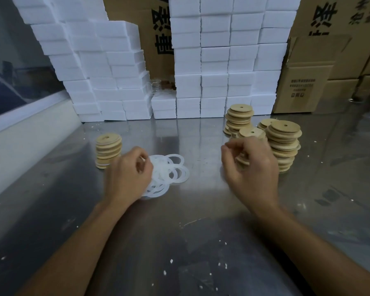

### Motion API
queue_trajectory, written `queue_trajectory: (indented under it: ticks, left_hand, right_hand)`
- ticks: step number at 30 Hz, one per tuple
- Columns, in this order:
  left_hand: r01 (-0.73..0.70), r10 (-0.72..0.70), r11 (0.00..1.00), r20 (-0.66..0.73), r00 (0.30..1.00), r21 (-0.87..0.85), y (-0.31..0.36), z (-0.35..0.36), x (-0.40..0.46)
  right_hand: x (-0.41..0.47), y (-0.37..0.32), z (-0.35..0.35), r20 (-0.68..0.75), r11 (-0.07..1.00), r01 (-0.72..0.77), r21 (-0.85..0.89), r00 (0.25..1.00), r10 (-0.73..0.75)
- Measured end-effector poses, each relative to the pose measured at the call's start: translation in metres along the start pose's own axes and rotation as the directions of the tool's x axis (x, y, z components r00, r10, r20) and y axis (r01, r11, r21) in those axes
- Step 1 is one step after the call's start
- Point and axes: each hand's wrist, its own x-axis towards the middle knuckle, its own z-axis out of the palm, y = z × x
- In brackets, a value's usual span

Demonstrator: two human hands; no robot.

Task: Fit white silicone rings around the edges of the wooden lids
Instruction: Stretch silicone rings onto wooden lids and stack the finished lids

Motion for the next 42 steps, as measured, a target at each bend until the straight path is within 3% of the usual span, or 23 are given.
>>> queue_trajectory:
  ticks: [2, 4, 8, 12, 20, 28, 34, 36, 38, 40, 42]
  left_hand:
    - [-0.160, 0.155, 0.987, 0.121, 0.981, 0.032, 0.011, -0.001, -0.003]
    - [-0.219, 0.208, 0.975, 0.179, 0.962, 0.042, 0.020, 0.000, -0.003]
    - [-0.169, 0.107, 0.969, 0.311, 0.944, 0.180, 0.024, 0.005, -0.009]
    - [-0.130, 0.058, 0.977, 0.372, 0.927, 0.172, 0.018, 0.005, -0.010]
    - [-0.155, 0.089, 0.980, 0.429, 0.899, 0.121, 0.020, -0.001, -0.010]
    - [-0.174, 0.120, 0.980, 0.419, 0.900, 0.094, 0.026, 0.002, -0.013]
    - [-0.211, 0.171, 0.974, 0.344, 0.923, 0.082, 0.031, 0.003, -0.013]
    - [-0.151, 0.148, 0.988, 0.271, 0.951, -0.010, 0.034, 0.003, -0.014]
    - [0.039, 0.015, 0.968, 0.211, 0.977, -0.246, 0.039, 0.003, -0.014]
    - [0.288, -0.195, 0.822, 0.233, 0.953, -0.490, 0.047, 0.004, -0.014]
    - [0.498, -0.350, 0.612, 0.354, 0.867, -0.614, 0.052, 0.005, -0.013]
  right_hand:
    - [0.005, 0.008, -0.004, 0.000, 0.993, -0.013, -0.114, 1.000, 0.013]
    - [0.007, 0.015, -0.006, 0.055, 0.968, -0.069, -0.239, 0.995, 0.084]
    - [0.007, 0.024, -0.009, 0.211, 0.904, -0.118, -0.411, 0.952, 0.221]
    - [0.010, 0.027, -0.010, 0.182, 0.883, -0.127, -0.452, 0.956, 0.231]
    - [0.010, 0.031, -0.013, 0.149, 0.925, -0.115, -0.362, 0.973, 0.179]
    - [0.007, 0.023, -0.005, 0.037, 0.987, 0.017, -0.159, 0.999, -0.012]
    - [0.009, 0.016, -0.004, -0.027, 1.000, -0.017, 0.008, 0.999, 0.017]
    - [0.007, 0.015, -0.005, 0.006, 0.998, -0.030, 0.047, 1.000, 0.030]
    - [0.004, 0.012, -0.004, 0.081, 0.998, -0.020, 0.061, 0.997, 0.015]
    - [0.001, 0.009, -0.002, 0.133, 0.998, 0.019, 0.062, 0.991, -0.027]
    - [-0.003, 0.004, 0.001, 0.177, 0.995, 0.035, 0.097, 0.983, -0.051]
